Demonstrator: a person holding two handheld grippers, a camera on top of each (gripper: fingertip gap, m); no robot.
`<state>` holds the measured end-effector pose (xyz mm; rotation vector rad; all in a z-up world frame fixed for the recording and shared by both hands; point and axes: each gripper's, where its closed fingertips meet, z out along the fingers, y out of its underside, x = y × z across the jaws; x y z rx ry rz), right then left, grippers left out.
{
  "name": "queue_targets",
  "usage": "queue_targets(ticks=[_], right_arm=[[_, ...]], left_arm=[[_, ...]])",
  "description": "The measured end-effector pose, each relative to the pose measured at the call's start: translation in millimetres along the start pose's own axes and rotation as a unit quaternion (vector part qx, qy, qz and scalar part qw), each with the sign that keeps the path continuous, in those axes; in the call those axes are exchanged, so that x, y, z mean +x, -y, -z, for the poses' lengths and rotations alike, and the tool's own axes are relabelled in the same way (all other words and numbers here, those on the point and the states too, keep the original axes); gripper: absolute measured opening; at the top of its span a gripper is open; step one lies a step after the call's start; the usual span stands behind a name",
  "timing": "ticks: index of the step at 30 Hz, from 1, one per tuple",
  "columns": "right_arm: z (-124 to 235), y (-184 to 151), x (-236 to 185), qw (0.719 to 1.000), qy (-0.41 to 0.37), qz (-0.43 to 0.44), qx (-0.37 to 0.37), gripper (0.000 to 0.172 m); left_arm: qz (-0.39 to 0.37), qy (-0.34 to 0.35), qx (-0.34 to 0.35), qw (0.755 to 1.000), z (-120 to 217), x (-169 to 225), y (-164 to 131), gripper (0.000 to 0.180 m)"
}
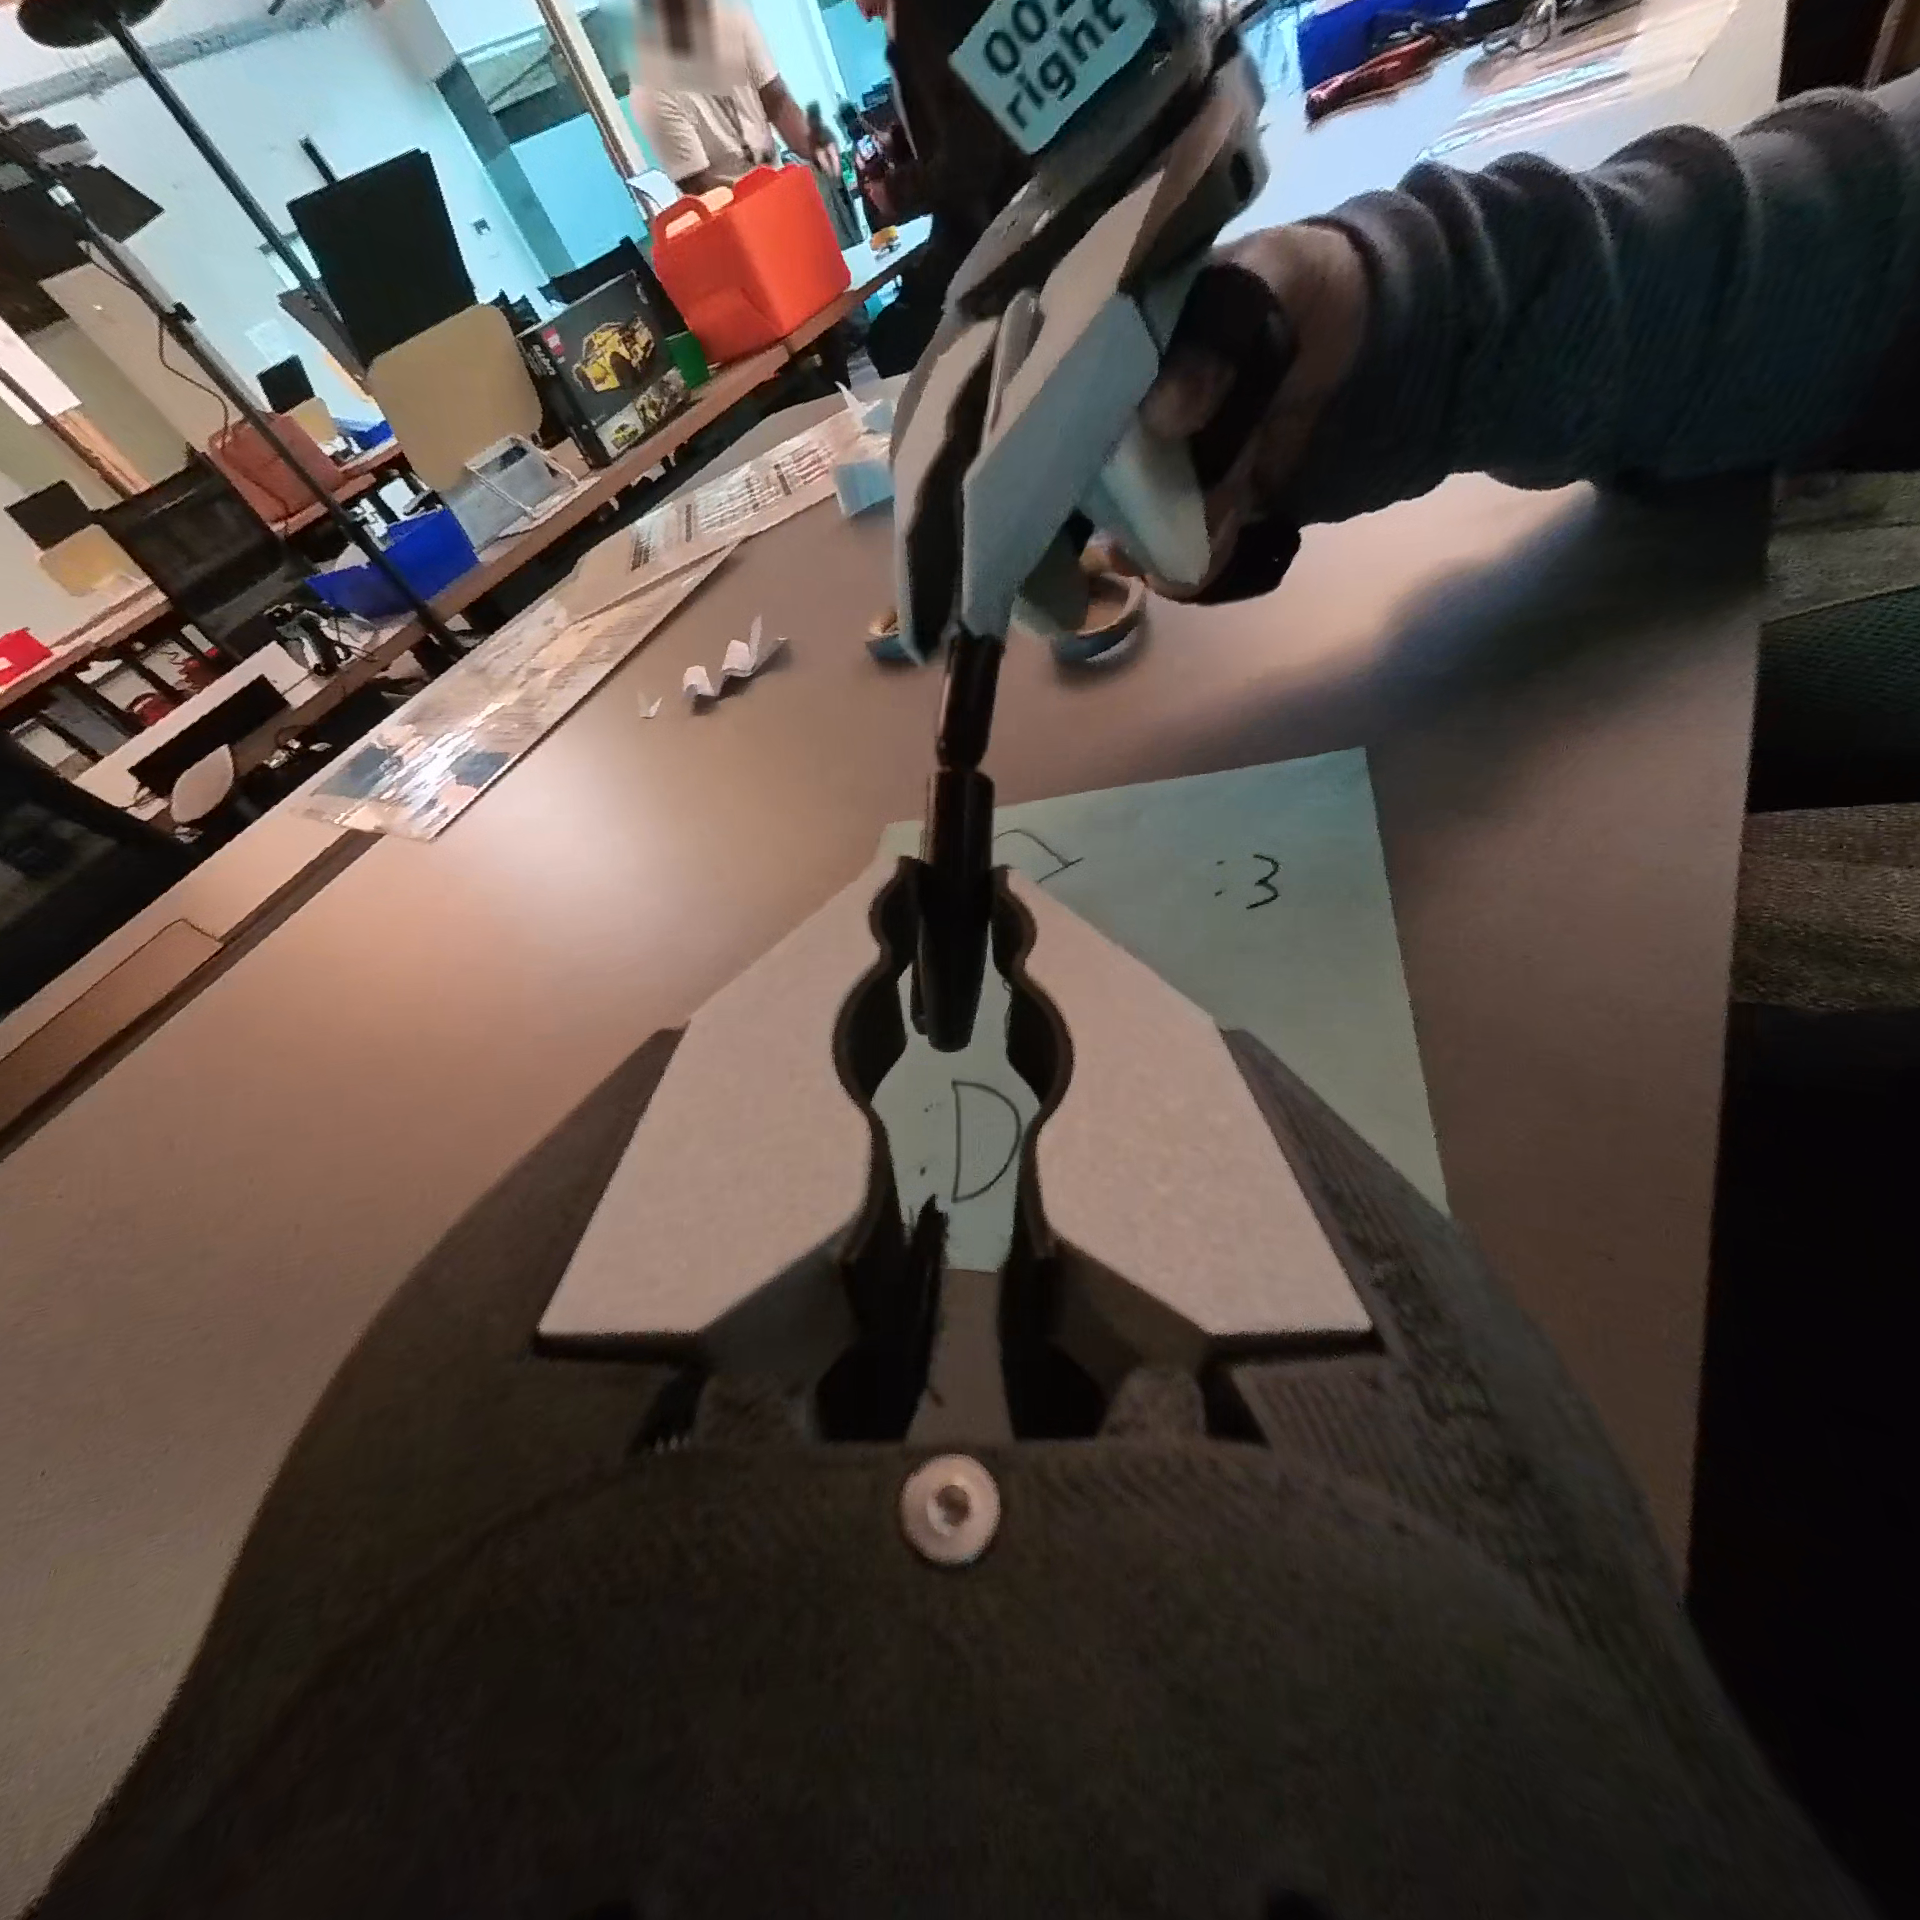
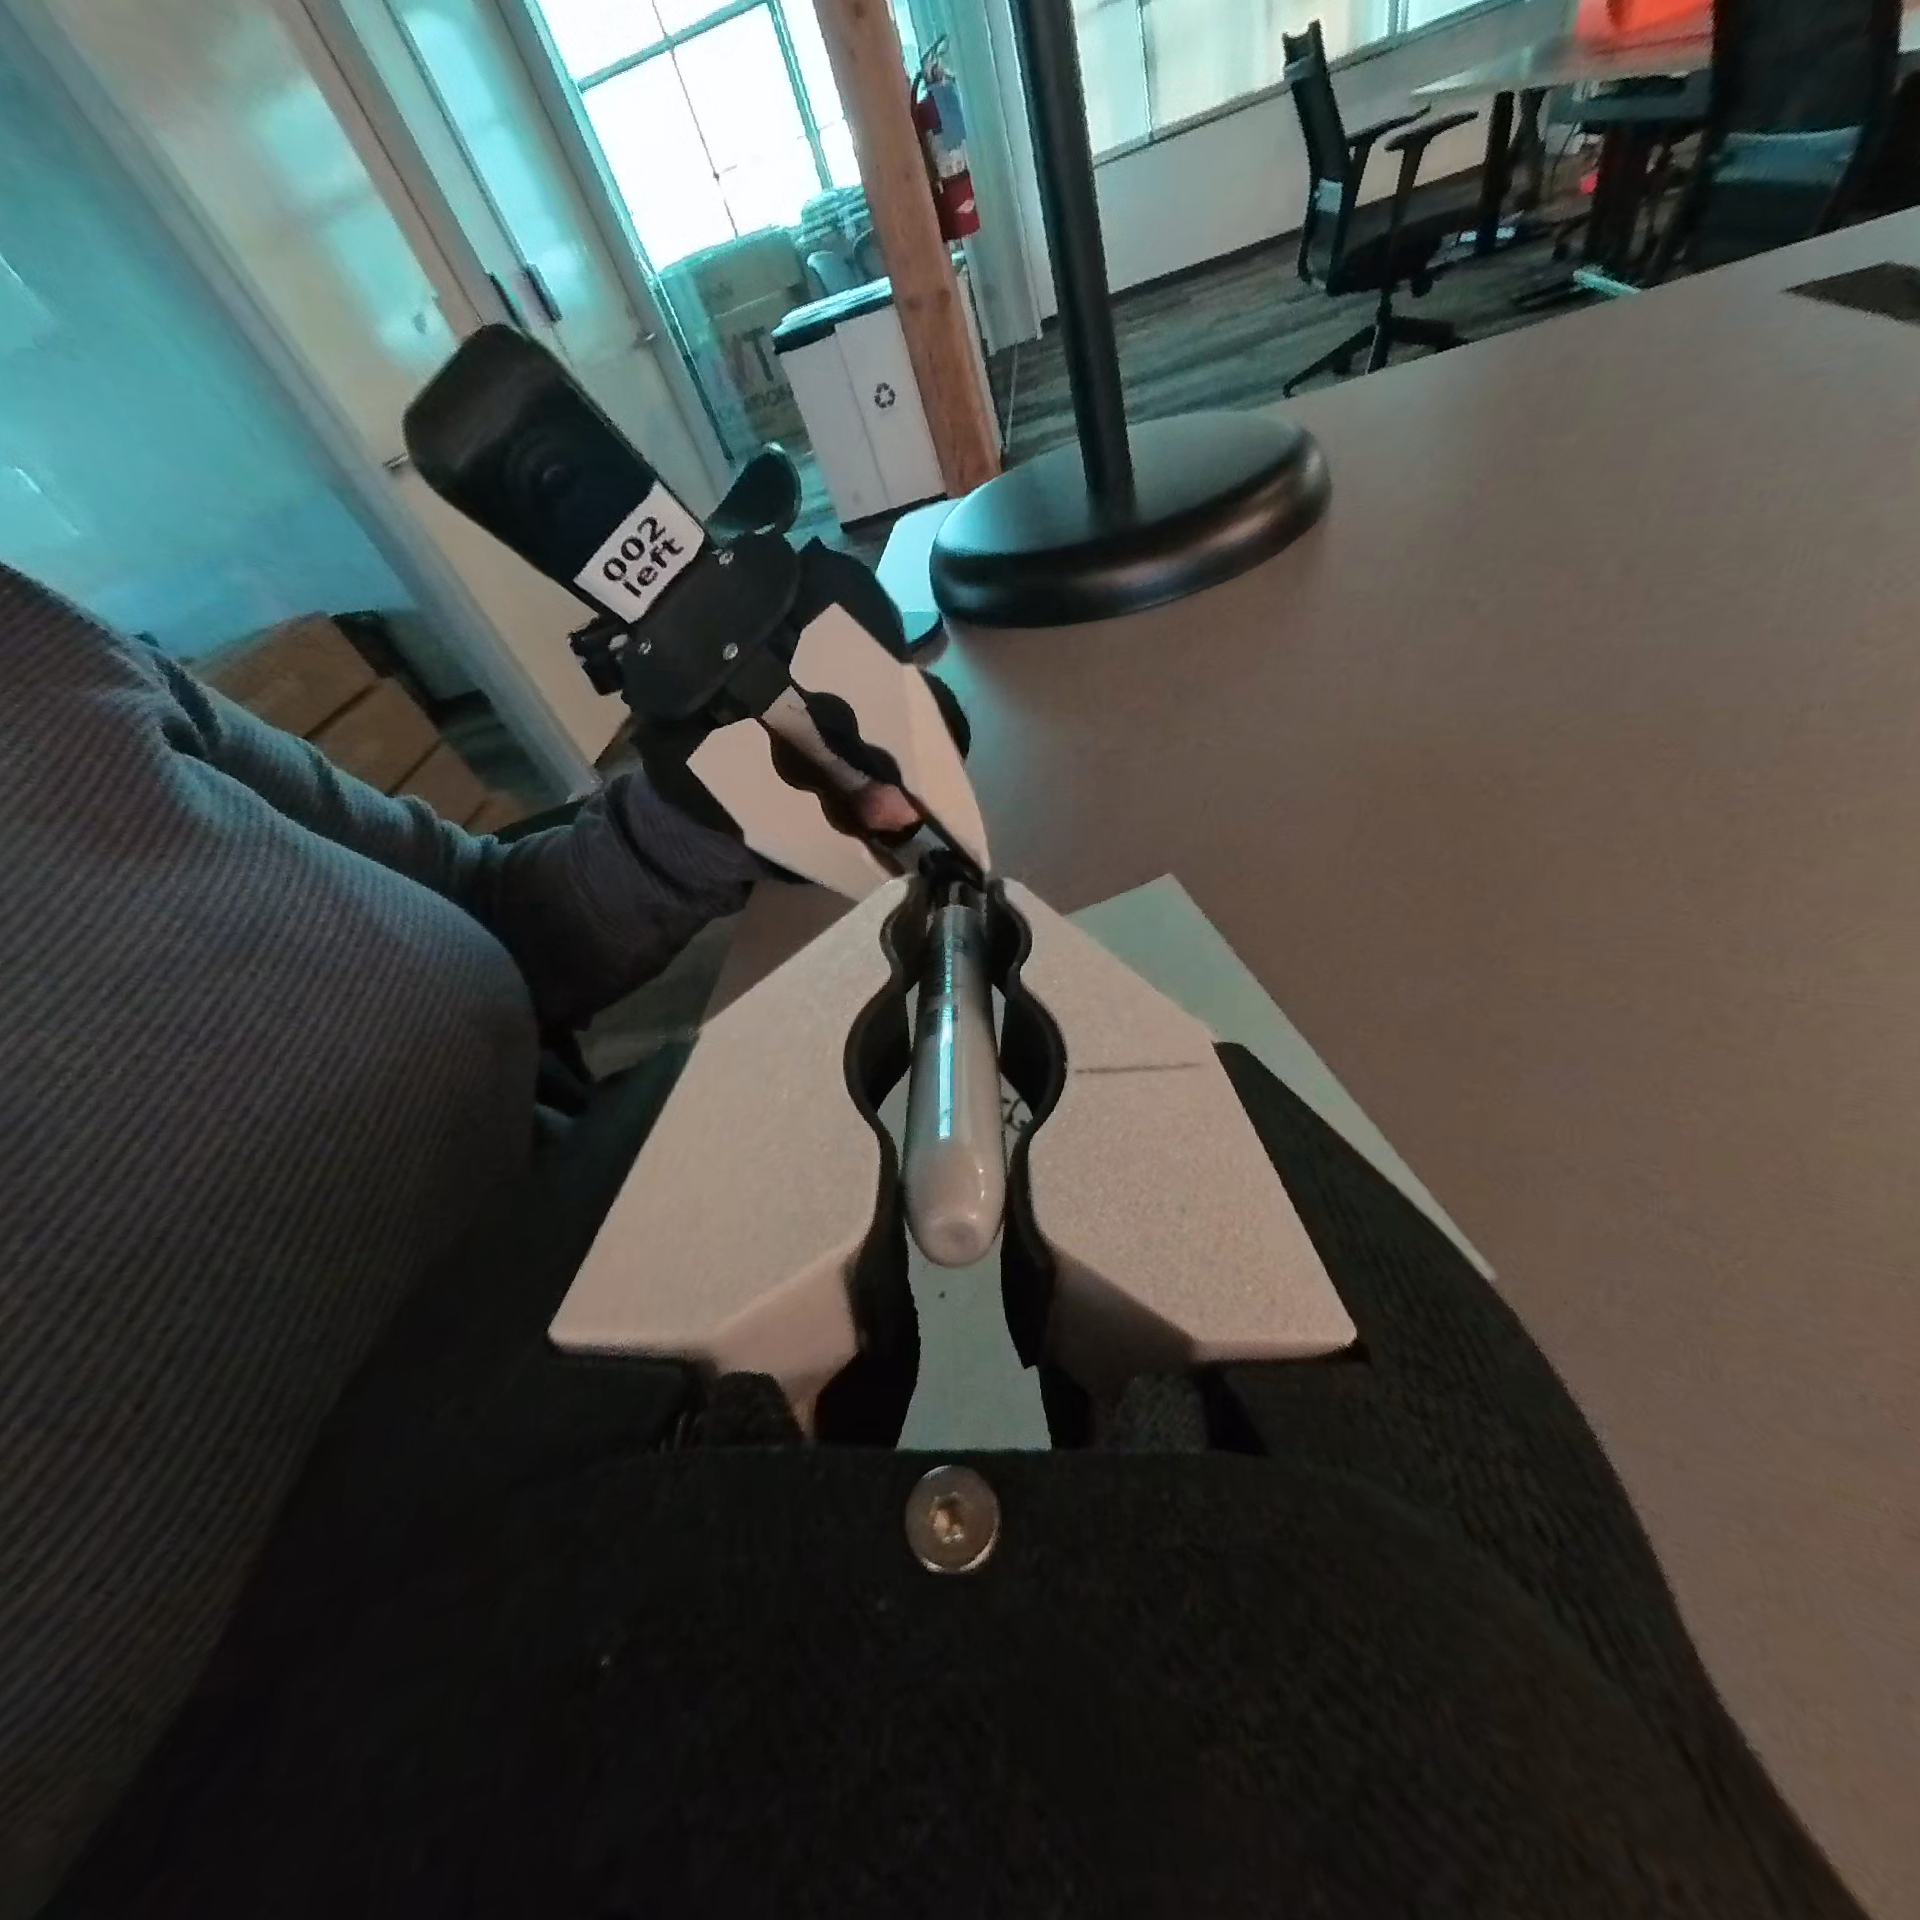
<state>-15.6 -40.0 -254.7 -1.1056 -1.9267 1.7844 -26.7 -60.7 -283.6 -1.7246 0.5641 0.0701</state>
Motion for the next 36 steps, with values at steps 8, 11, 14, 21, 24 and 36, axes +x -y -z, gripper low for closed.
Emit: queue_targets(ticks=[8,11,14,21,24,36], right_arm=[[-17.2,-8.4,-6.2,1.000,0.017,-0.007,-0.006,0.008],[-18.9,-5.2,-6.2,0.999,0.024,-0.028,0.016,0.008],[-21.8,-1.8,-7.6,0.999,0.027,-0.032,0.033,0.006],[-26.9,4.6,2.7,0.997,-0.001,-0.042,0.061,0.006],[-24.1,17.4,12.3,0.992,-0.016,-0.065,0.104,0.029],[95.0,70.6,71.3,0.923,-0.274,0.039,0.265,0.055]], left_arm=[[-0.024,0.002,0.004,1.000,-6.7,7.6,4.4,0.010],[-0.023,0.011,0.010,1.000,-4.8,6.2,7.2,0.010],[-0.030,0.012,0.009,0.999,-5.4,8.4,7.5,0.009],[-0.032,0.041,-0.028,0.998,-11.5,0.9,-2.7,0.010],[-0.010,0.085,-0.040,0.996,-10.3,-15.8,-5.5,0.011],[0.235,0.192,-0.308,0.902,44.5,-96.4,-102.3,0.011]])
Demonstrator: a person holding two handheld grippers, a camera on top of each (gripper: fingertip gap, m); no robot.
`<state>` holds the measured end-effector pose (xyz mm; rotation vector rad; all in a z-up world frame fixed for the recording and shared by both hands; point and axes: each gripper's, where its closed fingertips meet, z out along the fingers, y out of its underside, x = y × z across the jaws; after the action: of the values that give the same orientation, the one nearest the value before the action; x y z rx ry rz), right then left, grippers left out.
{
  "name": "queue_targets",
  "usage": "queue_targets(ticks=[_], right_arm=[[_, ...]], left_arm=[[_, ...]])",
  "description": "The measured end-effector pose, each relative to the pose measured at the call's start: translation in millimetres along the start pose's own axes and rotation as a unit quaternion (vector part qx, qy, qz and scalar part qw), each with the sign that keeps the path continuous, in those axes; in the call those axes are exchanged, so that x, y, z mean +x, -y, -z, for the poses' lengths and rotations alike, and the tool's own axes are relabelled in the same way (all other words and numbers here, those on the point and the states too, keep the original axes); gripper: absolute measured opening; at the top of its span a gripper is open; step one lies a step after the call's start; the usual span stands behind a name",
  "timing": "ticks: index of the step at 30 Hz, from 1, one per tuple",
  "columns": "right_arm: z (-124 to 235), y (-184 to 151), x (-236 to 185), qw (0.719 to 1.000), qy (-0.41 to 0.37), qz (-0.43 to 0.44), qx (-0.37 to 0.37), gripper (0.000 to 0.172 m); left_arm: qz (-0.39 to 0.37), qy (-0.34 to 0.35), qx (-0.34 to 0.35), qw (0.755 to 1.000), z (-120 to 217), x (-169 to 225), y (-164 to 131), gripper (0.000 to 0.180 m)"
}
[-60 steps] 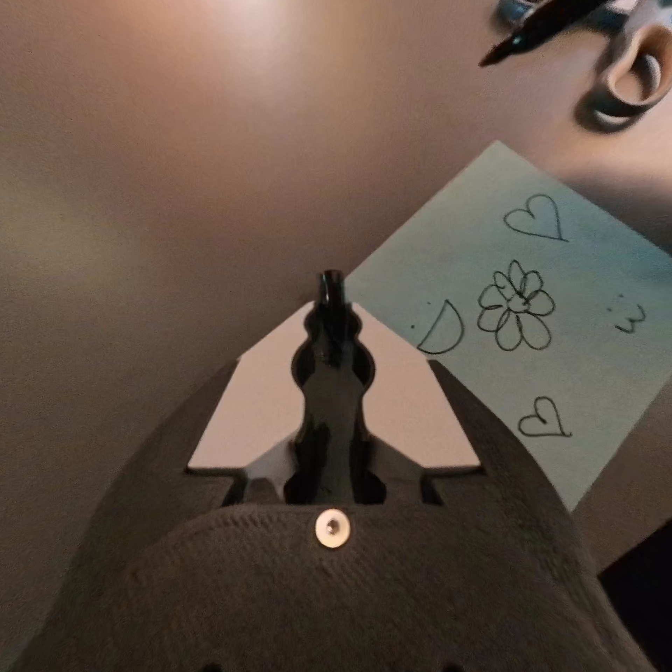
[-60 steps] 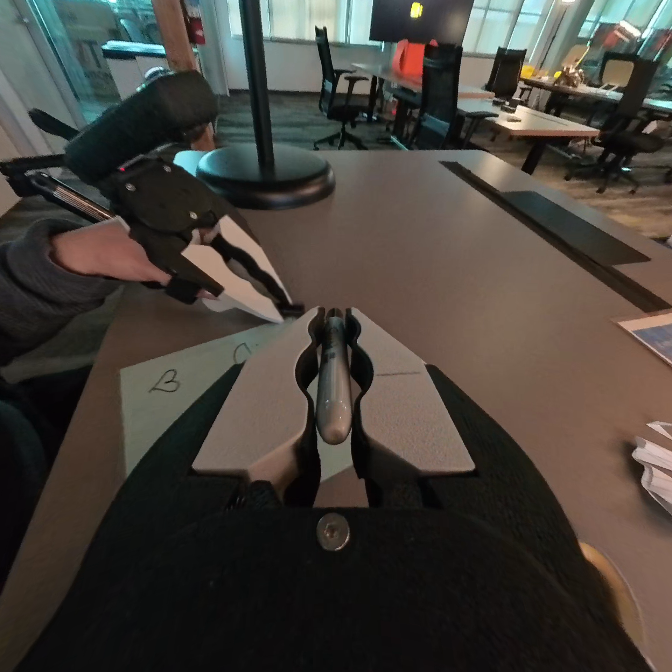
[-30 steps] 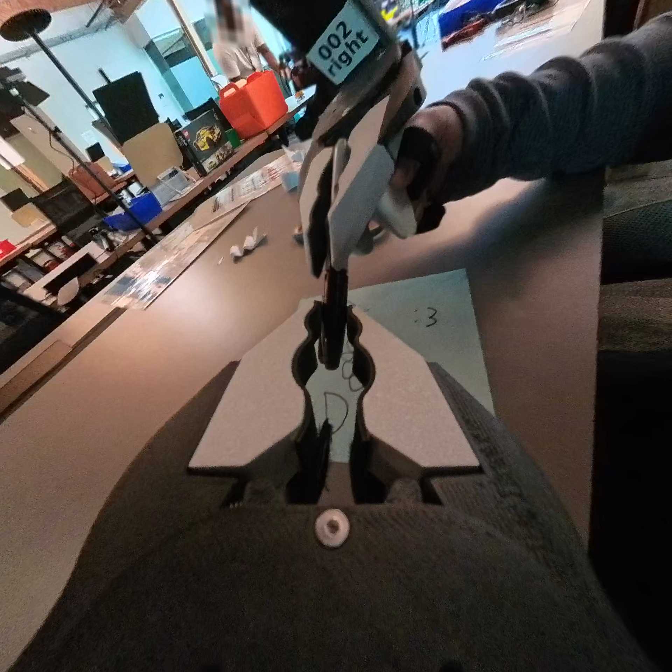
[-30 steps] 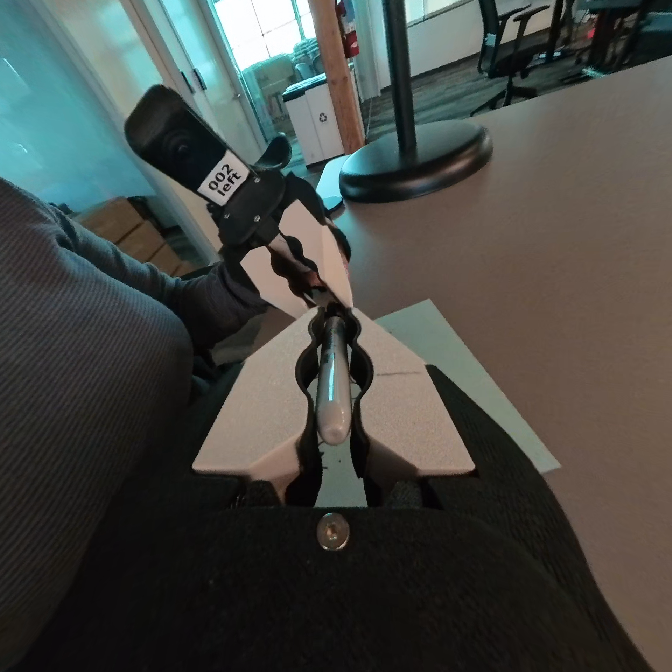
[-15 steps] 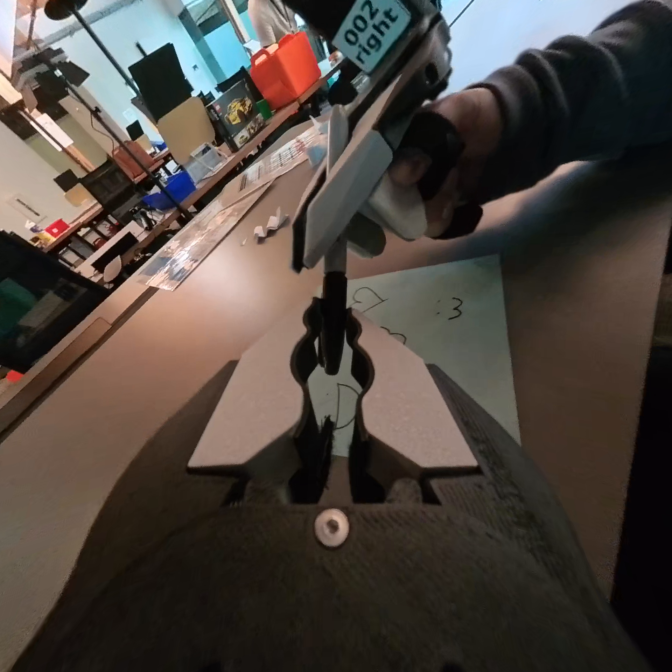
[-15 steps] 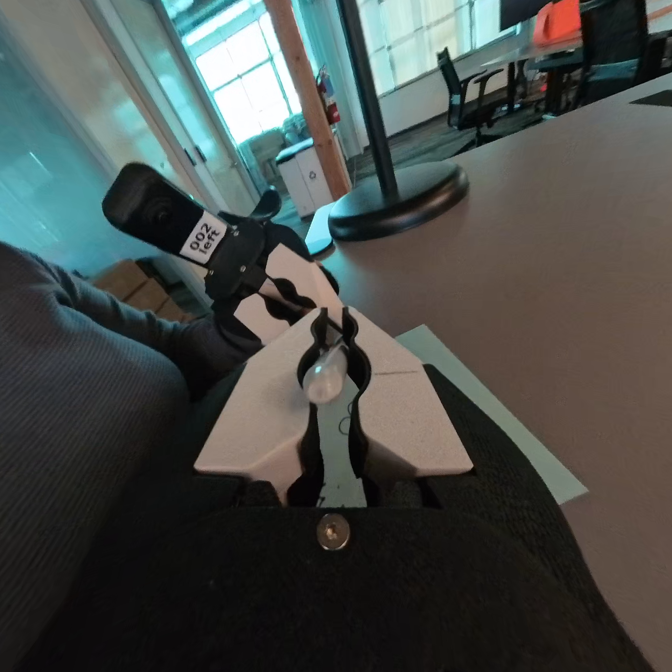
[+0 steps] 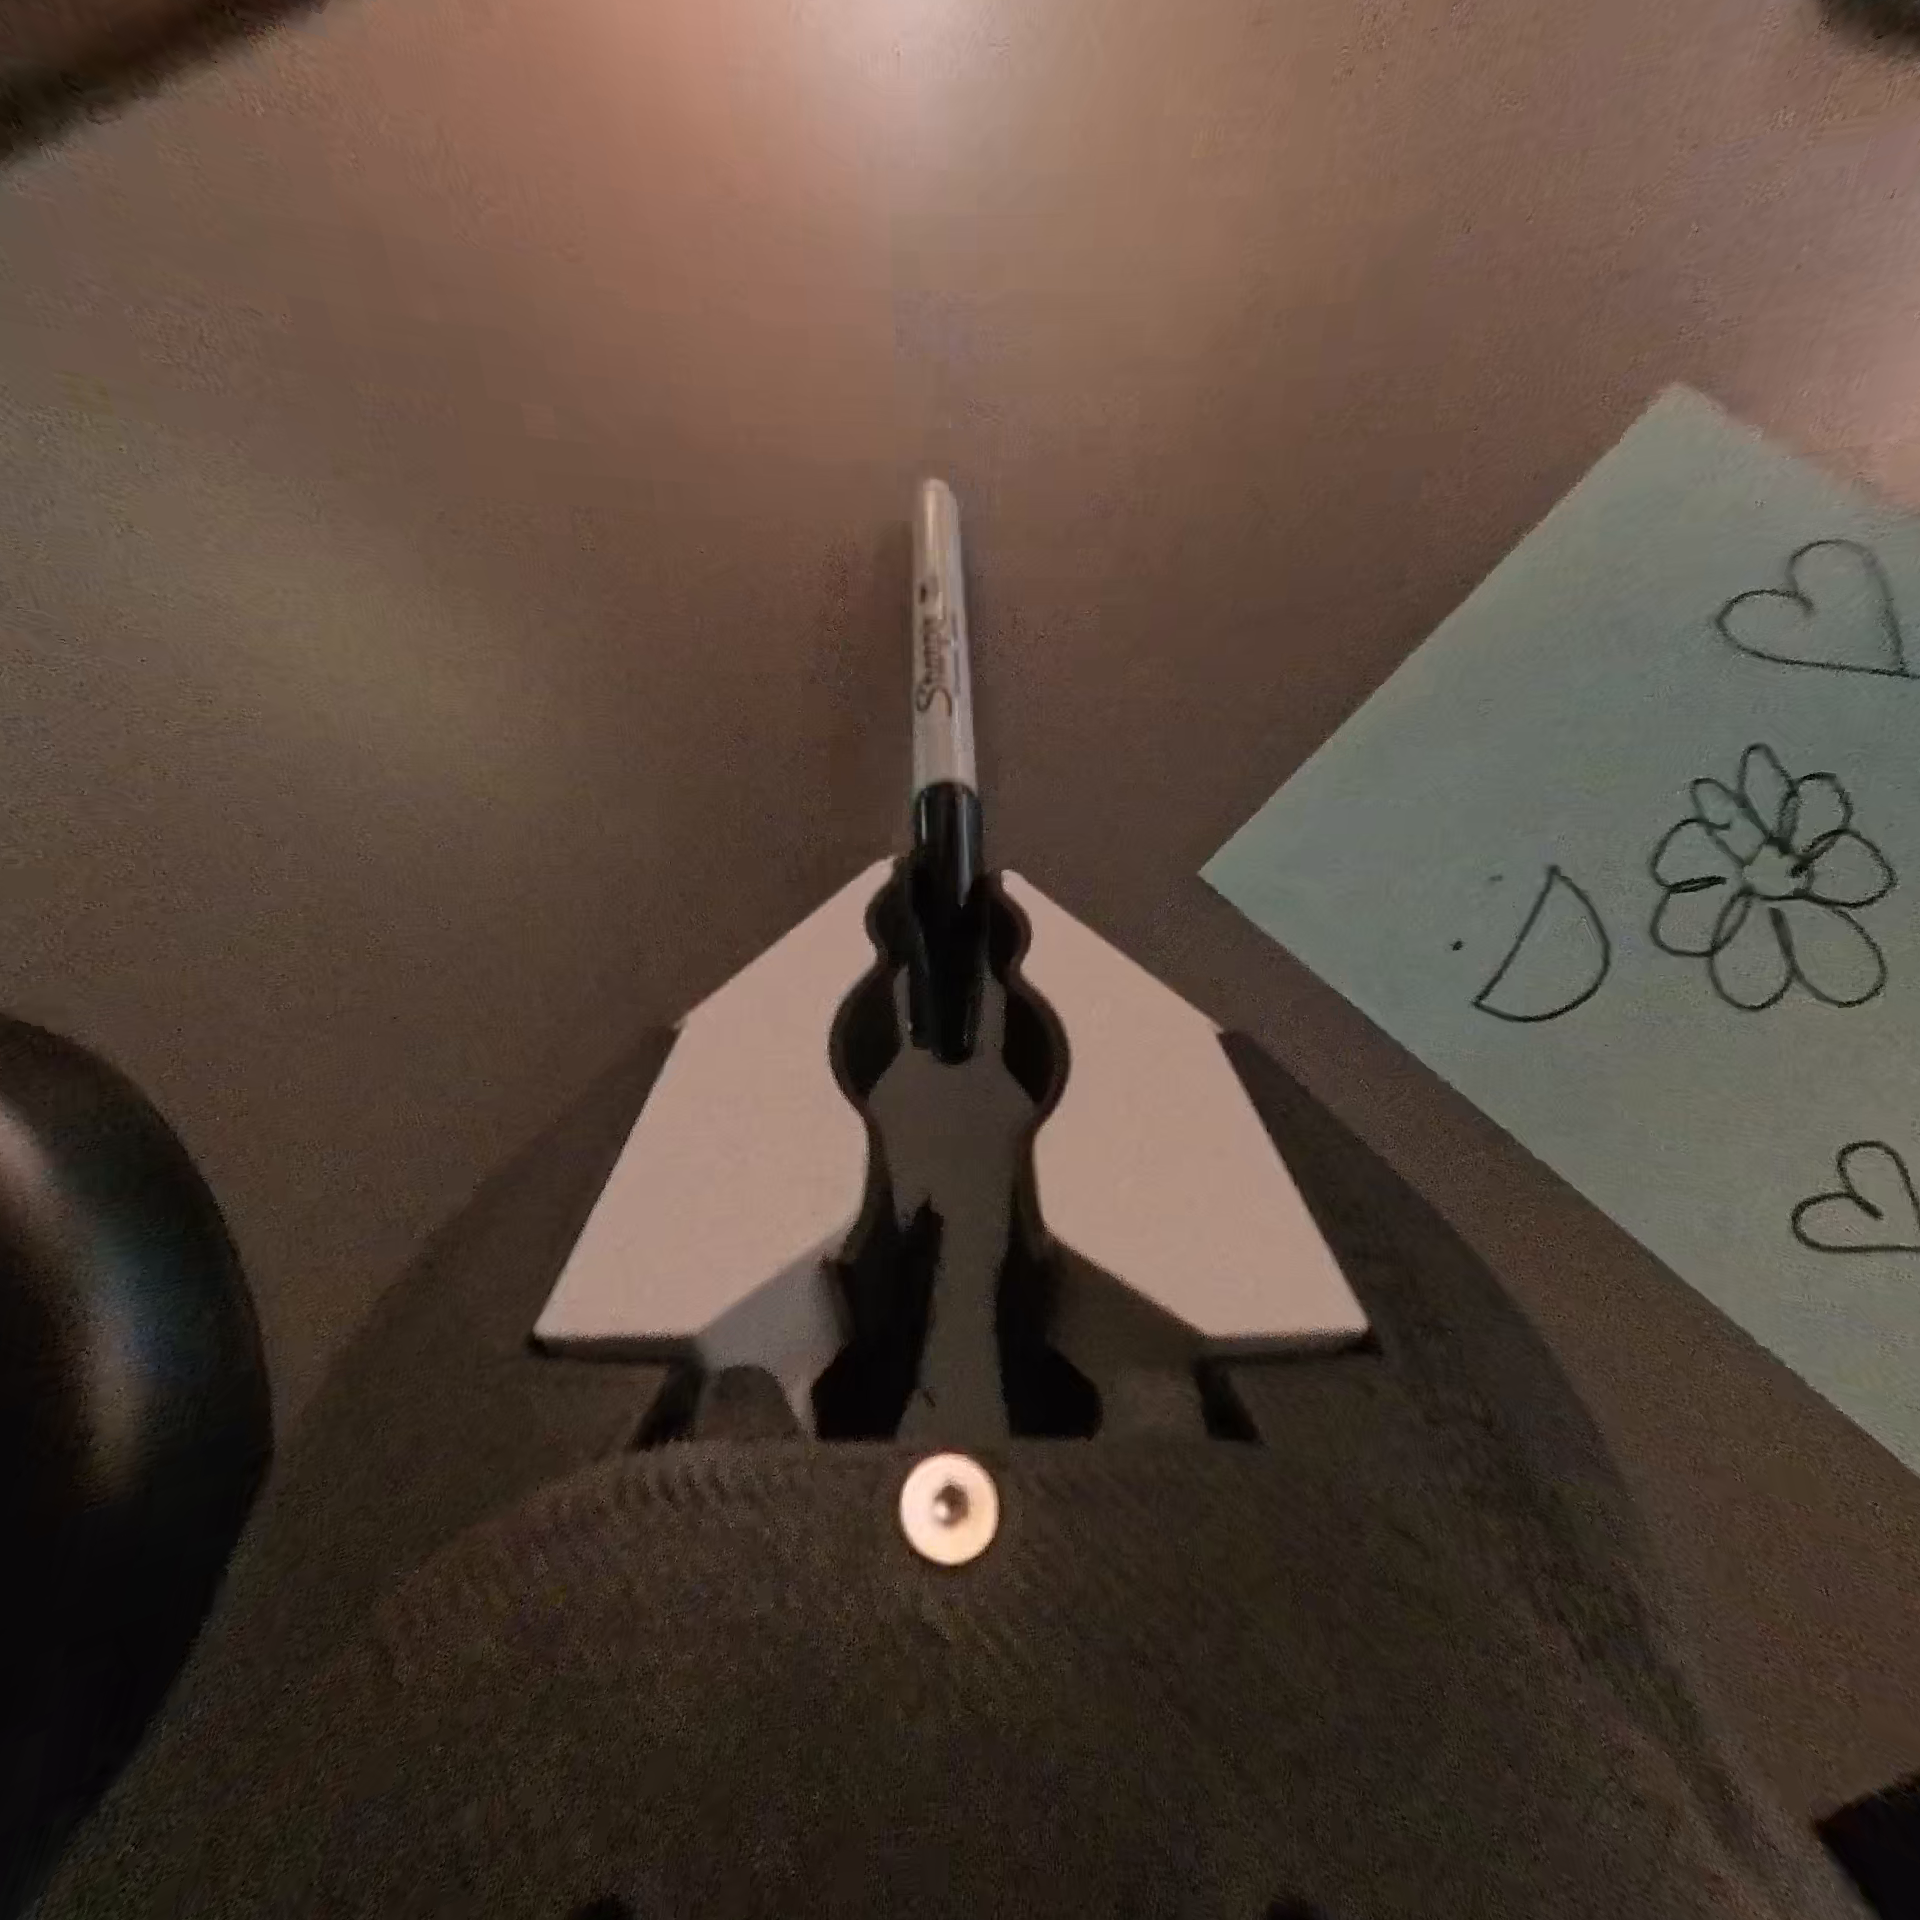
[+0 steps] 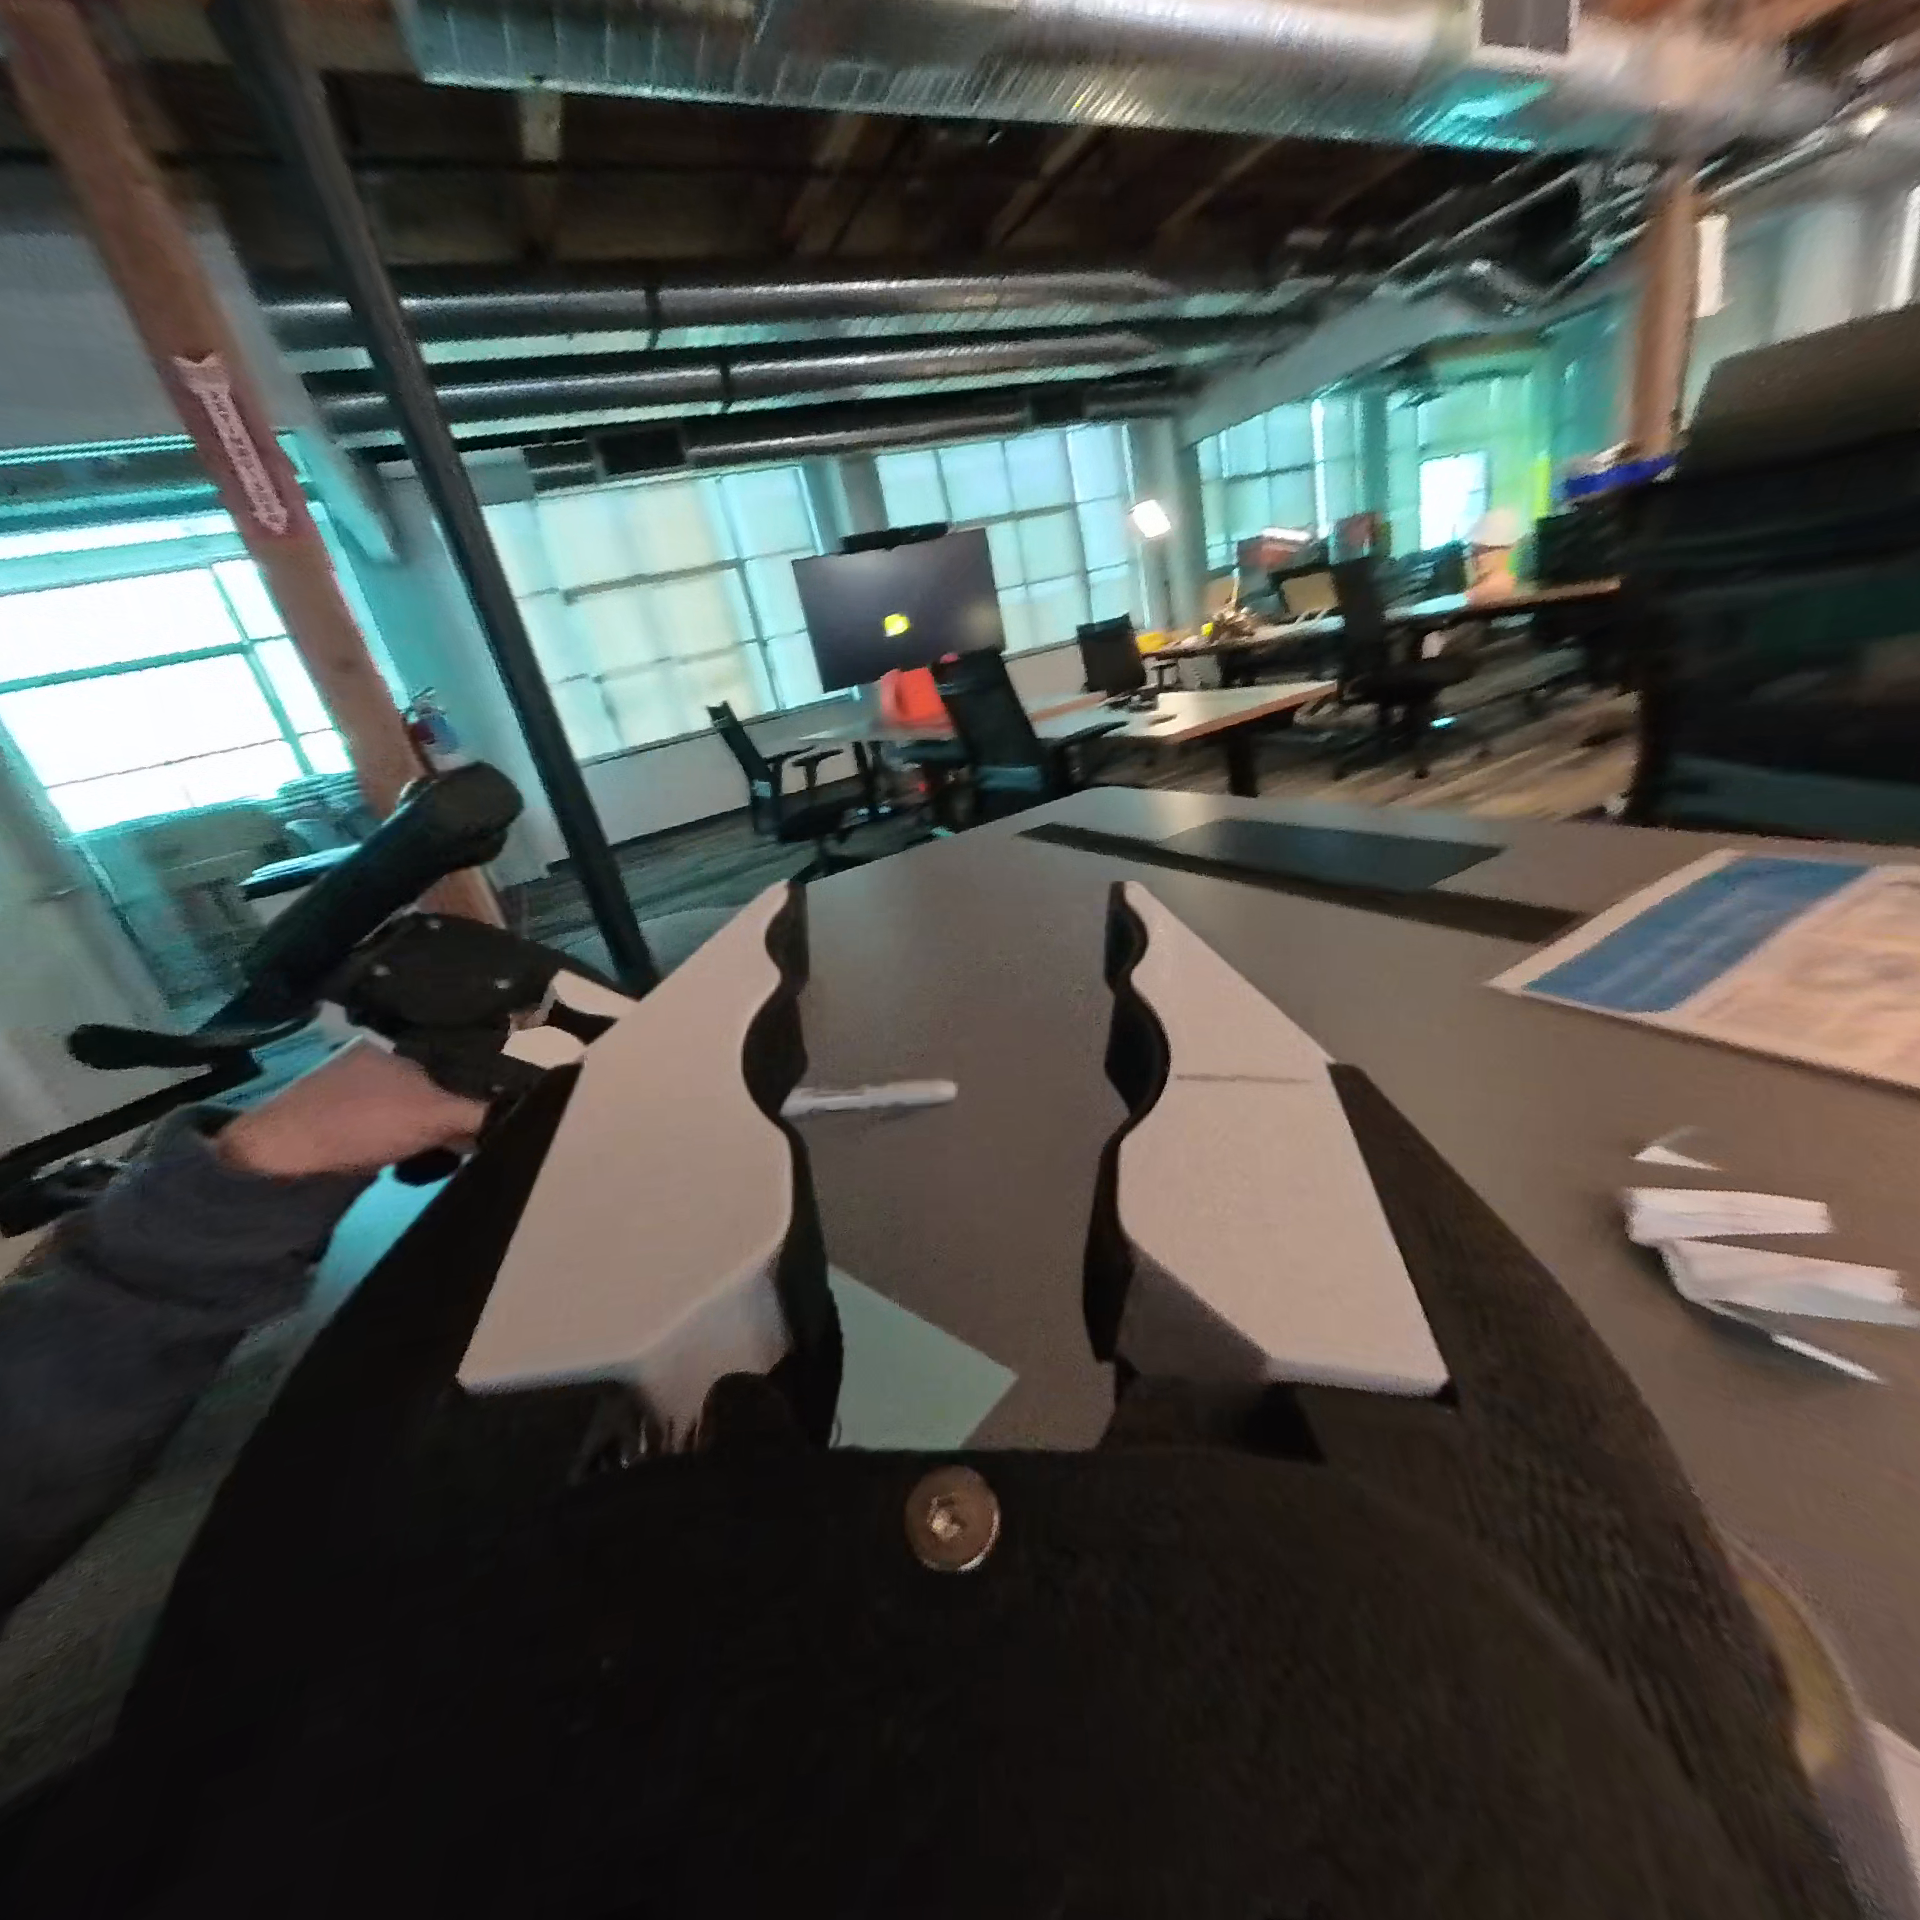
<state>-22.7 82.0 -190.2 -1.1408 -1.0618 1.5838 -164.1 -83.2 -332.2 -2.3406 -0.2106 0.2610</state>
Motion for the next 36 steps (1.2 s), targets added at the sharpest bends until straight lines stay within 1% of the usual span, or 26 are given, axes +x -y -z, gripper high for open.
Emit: queue_targets(ticks=[2,4,5,7,9,10,11,12,14,15,16,17,18,19,20,21,22,23,26,29,32,34,36], right_arm=[[2.0,2.4,3.5,1.000,-0.009,0.007,0.002,0.055],[4.6,5.9,7.7,1.000,-0.021,0.022,0.004,0.055],[7.4,10.2,10.7,0.999,-0.031,0.034,0.009,0.055],[17.0,25.2,19.9,0.996,-0.059,0.066,0.027,0.055],[35.0,49.2,34.5,0.987,-0.105,0.106,0.058,0.055],[47.4,63.5,42.6,0.980,-0.133,0.125,0.081,0.055],[61.4,77.7,50.3,0.971,-0.160,0.140,0.107,0.054],[76.1,90.9,57.2,0.962,-0.184,0.152,0.132,0.053],[103.7,110.9,69.8,0.946,-0.223,0.166,0.167,0.046],[116.1,117.6,76.7,0.939,-0.243,0.168,0.175,0.043],[127.9,123.3,83.4,0.934,-0.261,0.165,0.181,0.041],[138.9,128.6,88.2,0.928,-0.275,0.163,0.190,0.038],[149.0,133.7,90.7,0.923,-0.284,0.161,0.203,0.033],[158.3,138.5,91.9,0.918,-0.290,0.160,0.218,0.027],[166.4,142.6,92.1,0.912,-0.297,0.161,0.233,0.019],[172.9,145.5,91.6,0.906,-0.305,0.166,0.244,0.009],[176.9,147.2,90.9,0.900,-0.312,0.173,0.250,0.000],[177.9,147.7,90.0,0.897,-0.317,0.180,0.250,0.000],[161.7,139.3,88.2,0.907,-0.307,0.198,0.210,0.000],[141.6,125.1,88.0,0.918,-0.293,0.210,0.162,0.000],[121.0,105.9,87.9,0.942,-0.252,0.195,0.103,0.000],[108.5,93.7,85.3,0.956,-0.221,0.177,0.072,0.012],[94.3,78.6,78.1,0.965,-0.190,0.177,0.040,0.024]], left_arm=[[0.008,-0.010,-0.033,0.999,-3.8,1.1,-5.6,0.011],[0.010,-0.015,-0.064,0.998,-8.8,4.8,-14.0,0.029],[0.018,-0.017,-0.054,0.998,-9.3,6.9,-10.6,0.035],[0.021,-0.014,-0.050,0.998,-8.5,9.5,-10.5,0.058],[0.024,-0.009,-0.015,1.000,-1.0,15.6,-1.7,0.081],[0.024,-0.021,0.017,0.999,6.2,25.5,8.2,0.093],[0.018,-0.038,0.064,0.997,15.9,38.0,23.0,0.105],[0.007,-0.050,0.127,0.991,27.9,50.2,41.2,0.109],[-0.010,-0.061,0.252,0.966,53.5,69.2,72.4,0.105],[-0.018,-0.052,0.312,0.949,65.8,73.2,84.8,0.104],[-0.028,-0.030,0.372,0.927,78.6,72.9,93.8,0.097],[-0.037,0.002,0.432,0.901,92.0,70.2,99.0,0.086],[-0.040,0.030,0.485,0.873,104.0,67.3,99.3,0.070],[-0.044,0.045,0.523,0.850,113.3,67.0,96.9,0.051],[-0.048,0.046,0.536,0.842,121.2,68.7,95.2,0.037],[-0.046,0.050,0.541,0.839,127.1,67.7,93.7,0.028],[-0.049,0.057,0.546,0.835,128.7,65.9,91.4,0.011],[-0.052,0.053,0.540,0.838,126.0,65.6,88.9,0.000],[-0.029,0.018,0.512,0.859,114.5,63.2,85.4,0.000],[-0.022,0.002,0.506,0.862,110.8,62.2,84.7,0.000],[-0.029,0.009,0.495,0.868,105.8,62.8,83.9,0.000],[-0.033,0.016,0.487,0.872,102.4,63.0,83.8,0.000],[-0.034,0.013,0.482,0.875,100.0,64.5,83.7,0.001]])
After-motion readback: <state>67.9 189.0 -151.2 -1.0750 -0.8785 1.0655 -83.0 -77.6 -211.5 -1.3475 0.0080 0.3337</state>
